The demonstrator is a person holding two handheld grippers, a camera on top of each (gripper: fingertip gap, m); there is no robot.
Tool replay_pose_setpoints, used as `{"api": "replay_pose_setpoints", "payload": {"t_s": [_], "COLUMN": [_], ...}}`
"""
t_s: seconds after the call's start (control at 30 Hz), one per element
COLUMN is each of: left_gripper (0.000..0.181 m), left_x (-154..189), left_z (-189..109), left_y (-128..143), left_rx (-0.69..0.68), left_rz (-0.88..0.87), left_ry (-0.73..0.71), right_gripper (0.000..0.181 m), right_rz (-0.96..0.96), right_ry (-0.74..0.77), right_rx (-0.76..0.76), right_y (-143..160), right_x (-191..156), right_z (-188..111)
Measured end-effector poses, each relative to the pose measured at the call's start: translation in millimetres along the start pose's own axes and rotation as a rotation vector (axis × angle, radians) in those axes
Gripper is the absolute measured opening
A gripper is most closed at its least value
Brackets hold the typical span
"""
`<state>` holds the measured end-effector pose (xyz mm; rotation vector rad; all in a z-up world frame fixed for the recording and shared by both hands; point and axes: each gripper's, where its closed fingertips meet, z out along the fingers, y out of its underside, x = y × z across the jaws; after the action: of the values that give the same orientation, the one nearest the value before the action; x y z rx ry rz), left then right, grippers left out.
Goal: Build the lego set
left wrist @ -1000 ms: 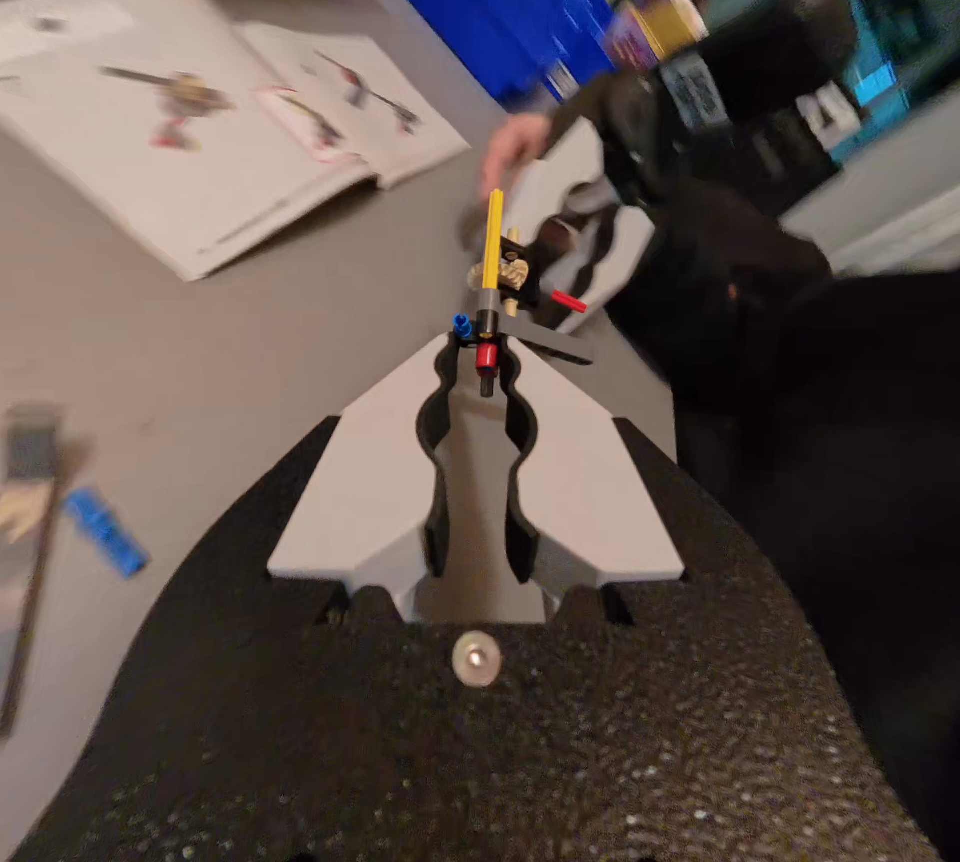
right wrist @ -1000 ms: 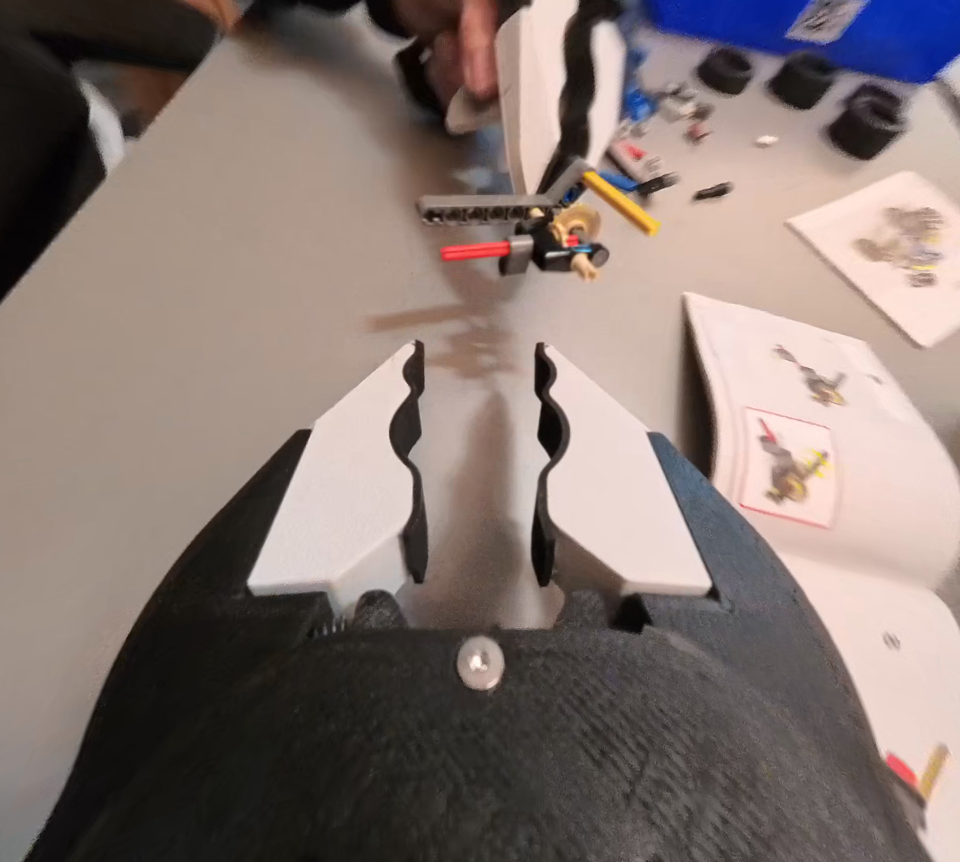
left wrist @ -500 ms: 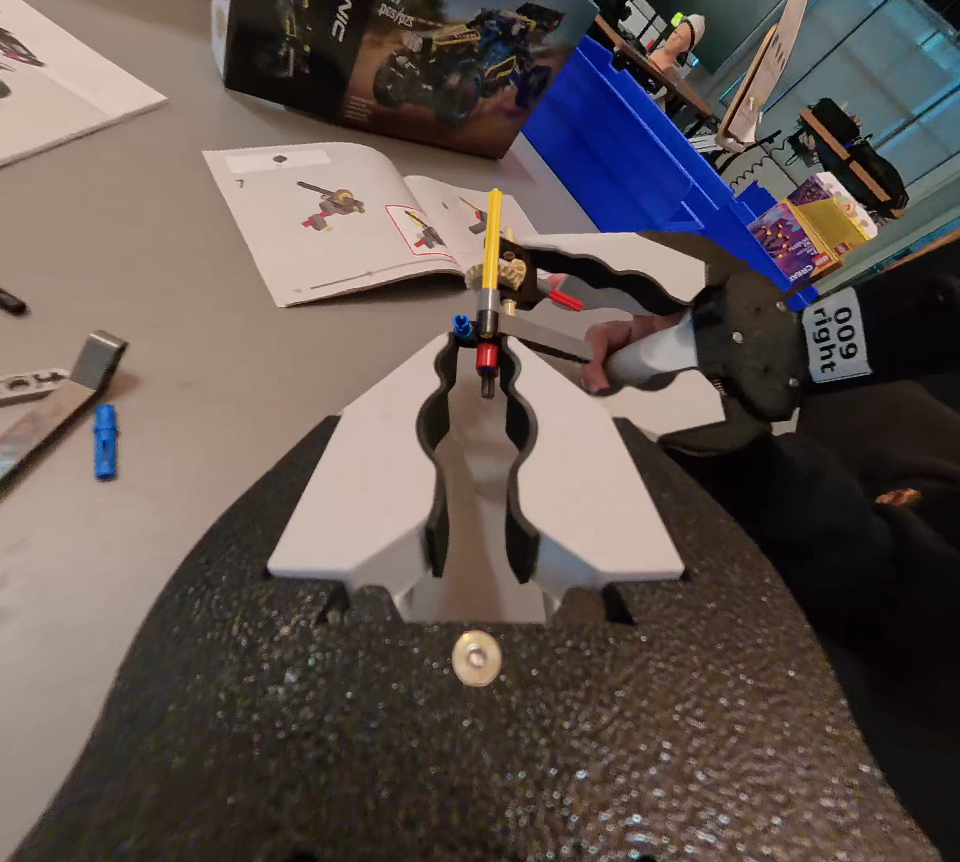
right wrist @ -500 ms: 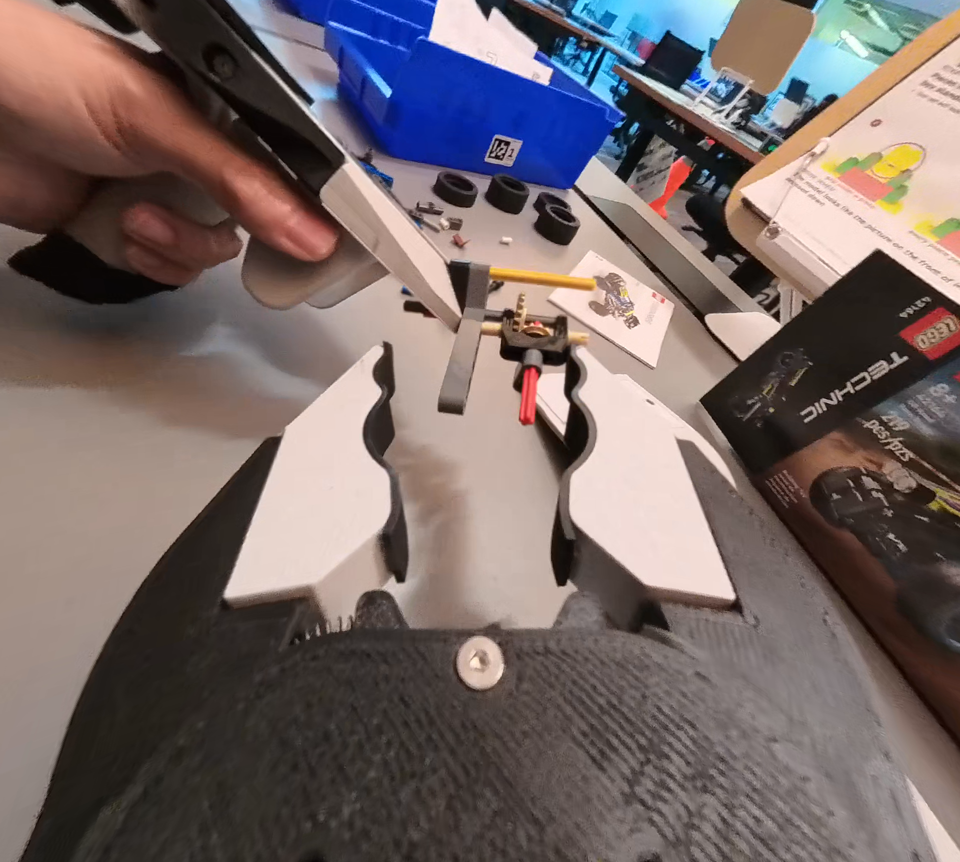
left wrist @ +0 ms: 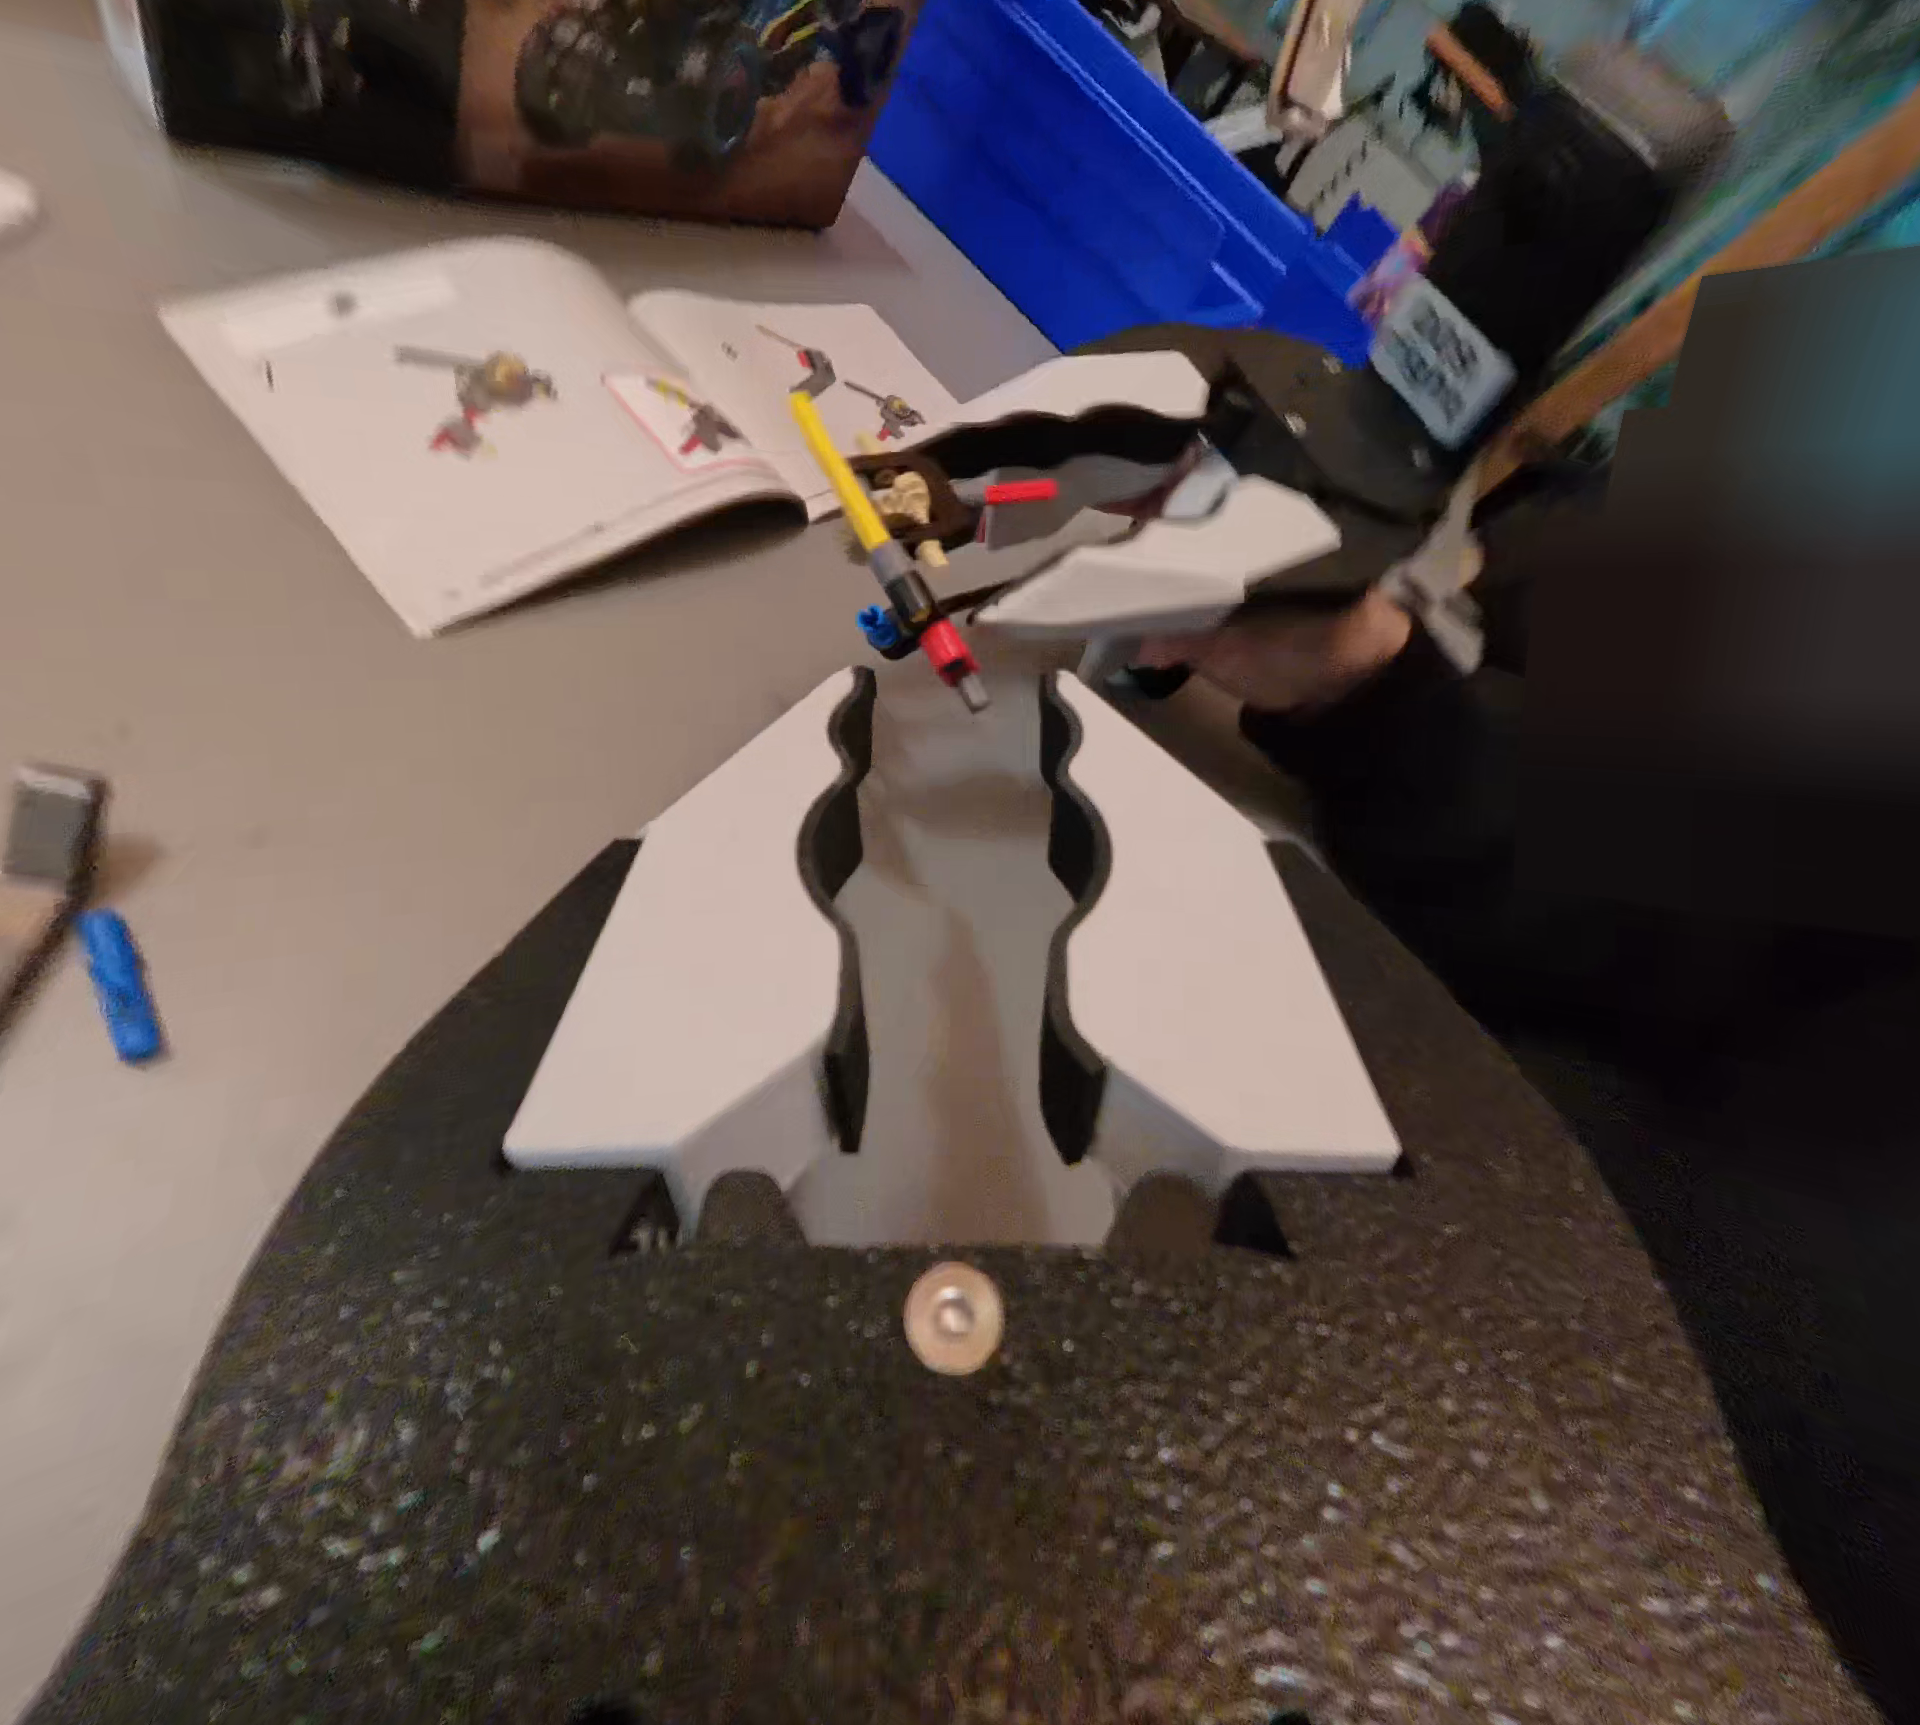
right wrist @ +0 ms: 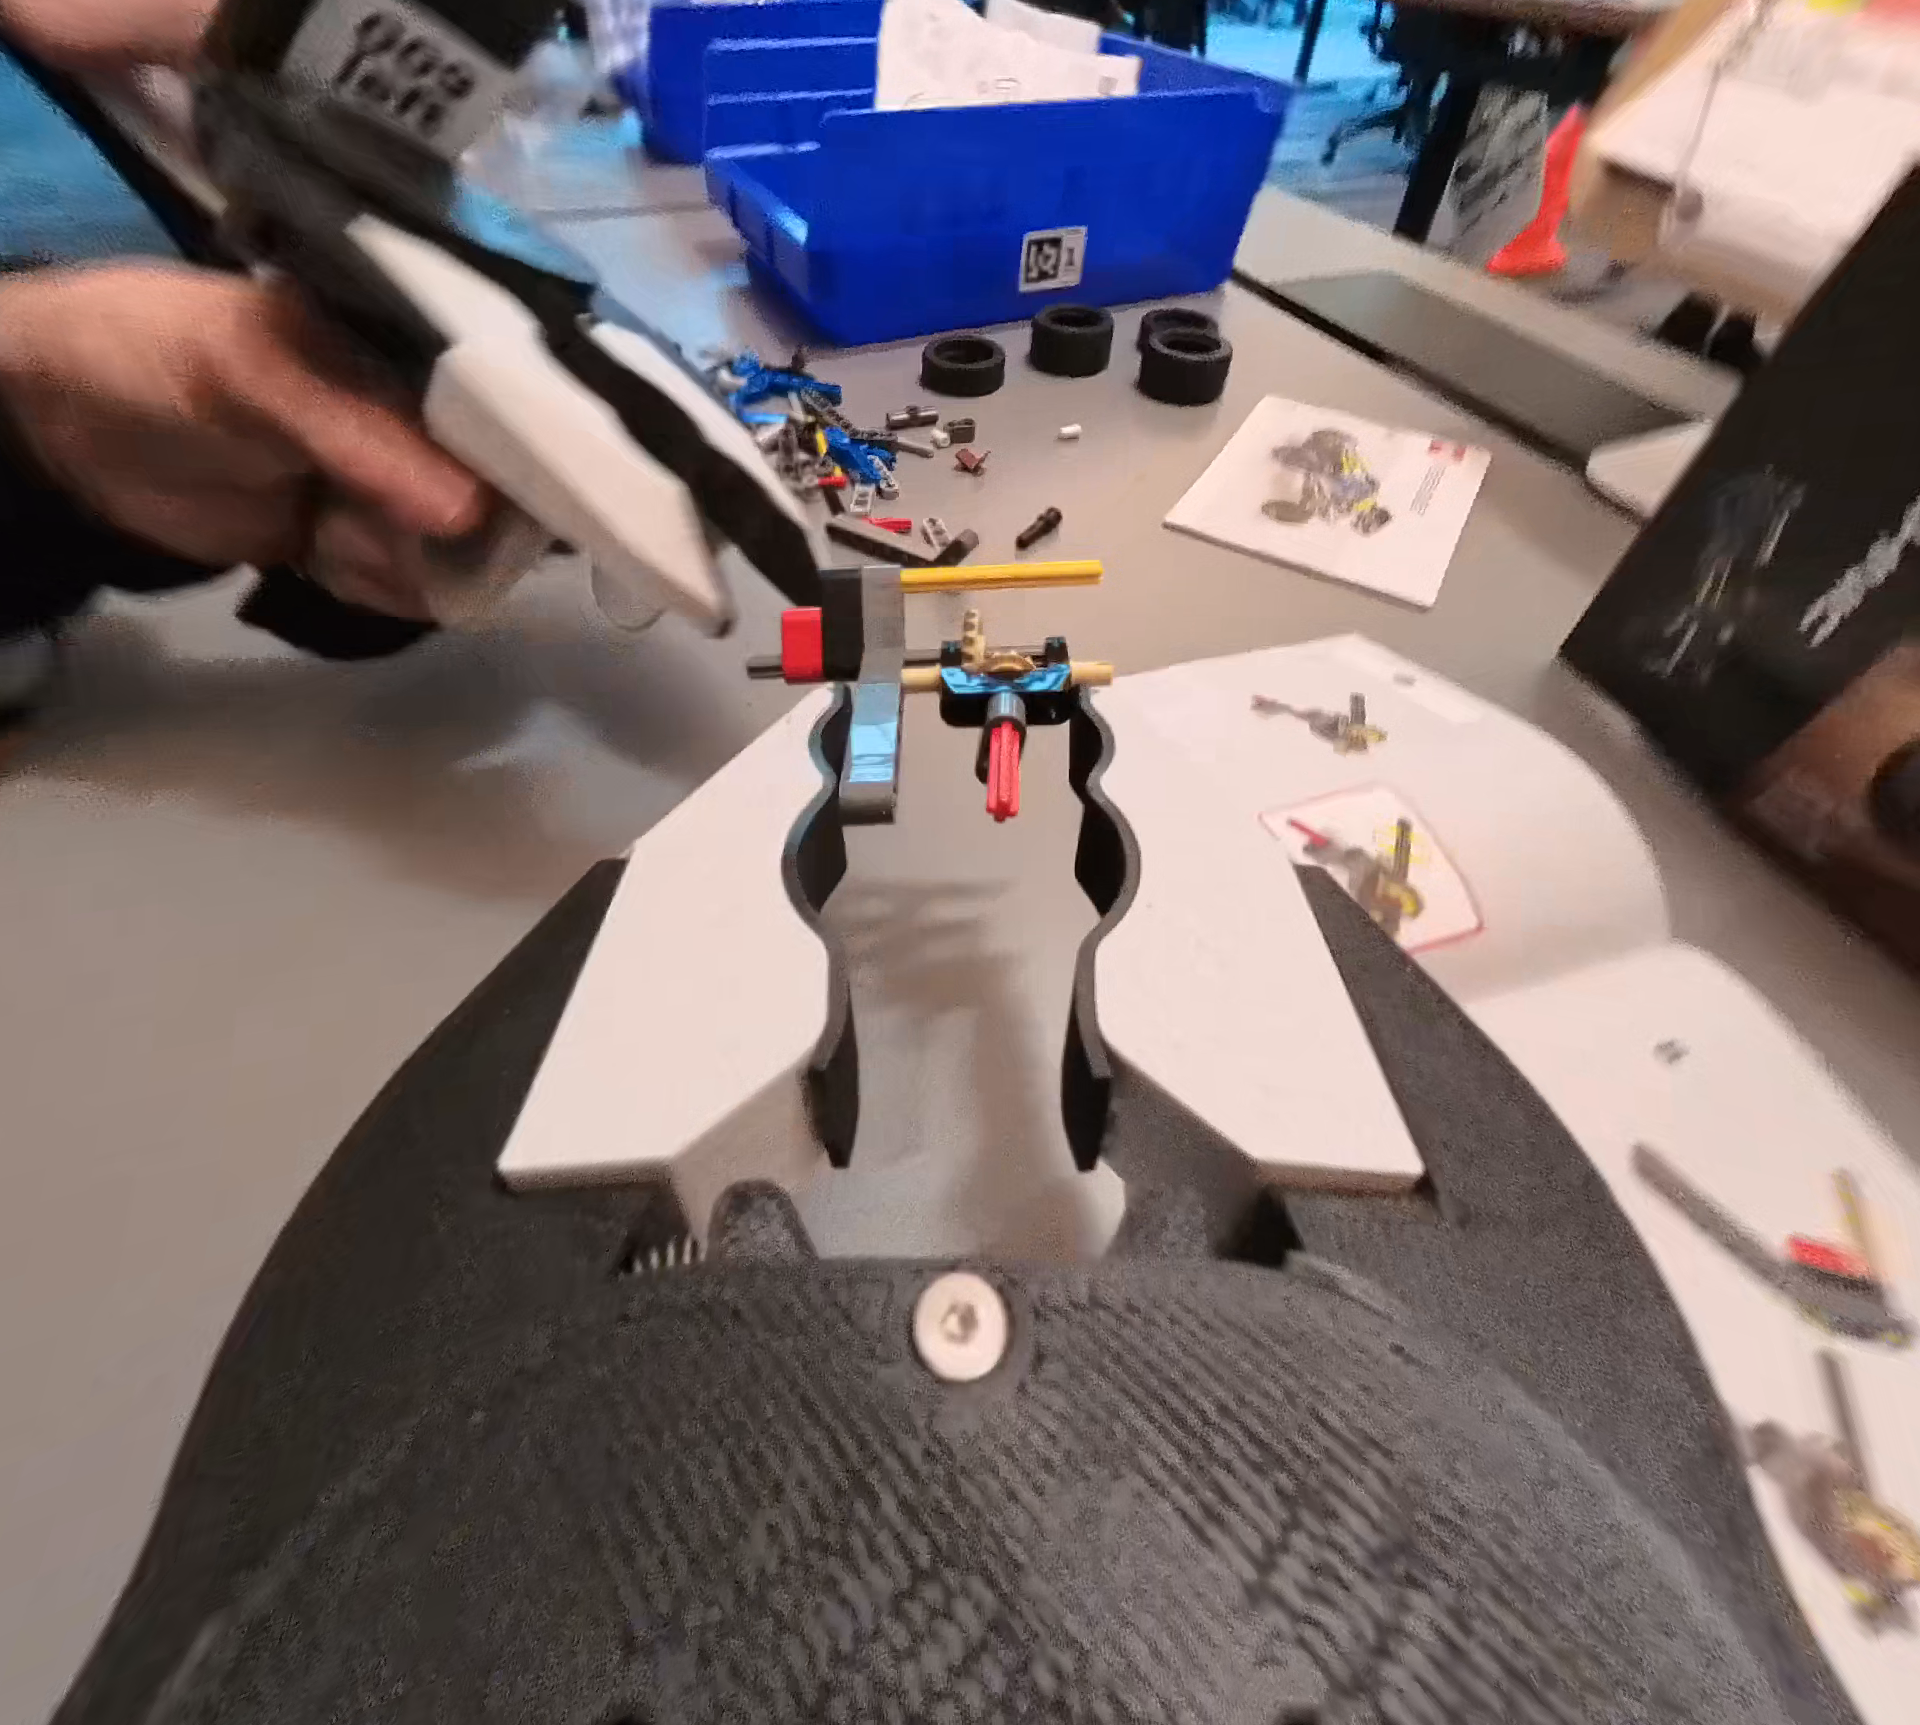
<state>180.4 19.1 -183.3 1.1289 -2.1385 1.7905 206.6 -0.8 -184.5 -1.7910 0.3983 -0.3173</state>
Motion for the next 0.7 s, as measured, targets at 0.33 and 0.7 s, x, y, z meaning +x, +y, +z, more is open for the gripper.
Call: {"api": "replay_pose_setpoints", "payload": {"t_s": [0.33, 0.7], "left_gripper": [0.045, 0.02], "left_x": [27.5, 32.2], "left_z": [-11.6, 5.8], "left_y": [-19.3, -14.9], "left_rx": [0.041, -0.022], "left_rz": [1.106, 1.376], "left_ry": [-0.277, -0.314], "right_gripper": [0.039, 0.04], "right_rz": [0.752, 0.804], "right_ry": [-0.426, -0.583], "right_rx": [0.186, 0.219], "right_y": [-13.9, -25.3], "right_x": [-10.9, -35.7], "right_z": [-21.4, -22.9]}}
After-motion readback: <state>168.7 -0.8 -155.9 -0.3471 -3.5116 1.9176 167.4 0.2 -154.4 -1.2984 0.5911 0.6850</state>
